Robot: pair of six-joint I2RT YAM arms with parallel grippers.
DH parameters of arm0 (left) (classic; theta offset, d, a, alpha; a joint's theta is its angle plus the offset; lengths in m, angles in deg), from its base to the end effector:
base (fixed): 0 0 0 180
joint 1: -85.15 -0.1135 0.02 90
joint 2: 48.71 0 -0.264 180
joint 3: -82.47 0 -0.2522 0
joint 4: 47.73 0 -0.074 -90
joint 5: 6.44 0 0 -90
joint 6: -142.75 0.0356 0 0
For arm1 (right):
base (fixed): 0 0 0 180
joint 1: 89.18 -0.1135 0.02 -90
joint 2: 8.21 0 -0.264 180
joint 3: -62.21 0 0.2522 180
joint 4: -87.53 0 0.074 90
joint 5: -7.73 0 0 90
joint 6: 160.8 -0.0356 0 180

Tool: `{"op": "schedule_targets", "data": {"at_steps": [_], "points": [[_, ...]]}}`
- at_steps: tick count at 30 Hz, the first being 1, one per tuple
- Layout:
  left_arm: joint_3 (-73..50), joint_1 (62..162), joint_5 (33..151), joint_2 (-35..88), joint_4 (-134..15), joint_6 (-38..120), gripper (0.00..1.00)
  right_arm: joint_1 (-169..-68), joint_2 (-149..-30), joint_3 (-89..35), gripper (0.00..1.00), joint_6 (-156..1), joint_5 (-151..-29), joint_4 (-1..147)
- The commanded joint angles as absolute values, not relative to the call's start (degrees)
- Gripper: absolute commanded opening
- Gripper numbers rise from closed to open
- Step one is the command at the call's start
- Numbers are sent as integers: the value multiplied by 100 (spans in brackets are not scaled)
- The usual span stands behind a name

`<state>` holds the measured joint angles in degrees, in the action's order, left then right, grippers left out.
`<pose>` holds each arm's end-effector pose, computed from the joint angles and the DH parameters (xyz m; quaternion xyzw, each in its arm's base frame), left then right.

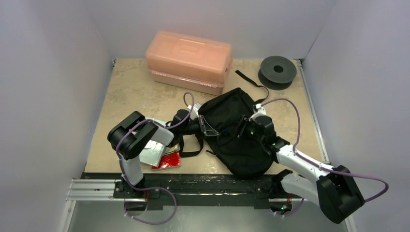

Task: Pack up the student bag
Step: Zip the student bag at the center of the board.

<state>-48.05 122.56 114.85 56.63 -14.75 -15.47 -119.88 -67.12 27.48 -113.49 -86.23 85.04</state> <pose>0.2490 -0.2137 0.1188 -0.0694 0.8132 -0.5599 0.1427 0.1807 0.1102 0.1871 0.0708 0.8479 0.3371 0.4031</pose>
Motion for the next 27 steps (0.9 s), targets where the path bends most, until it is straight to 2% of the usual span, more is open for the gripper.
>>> {"op": "schedule_targets", "data": {"at_steps": [1,7,11,18,27], "points": [[-4779,12235,11547,5567,-1024,-1473,0,-11328,-7177,2470,56,-10946,-9838,8950],[-4765,12238,11557,5528,-1091,-1433,0,-11216,-8055,2008,52,-10405,-10458,9291],[-4773,12233,11559,5494,-1106,-1414,0,-11215,-8106,1958,50,-10242,-10325,9315],[-4774,12234,11538,5446,-1196,-1373,0,-11226,-7554,1700,46,-9885,-9995,8458],[-4735,12239,11544,5383,-1291,-1349,0,-11222,-8510,1838,43,-10195,-10429,9275]]}}
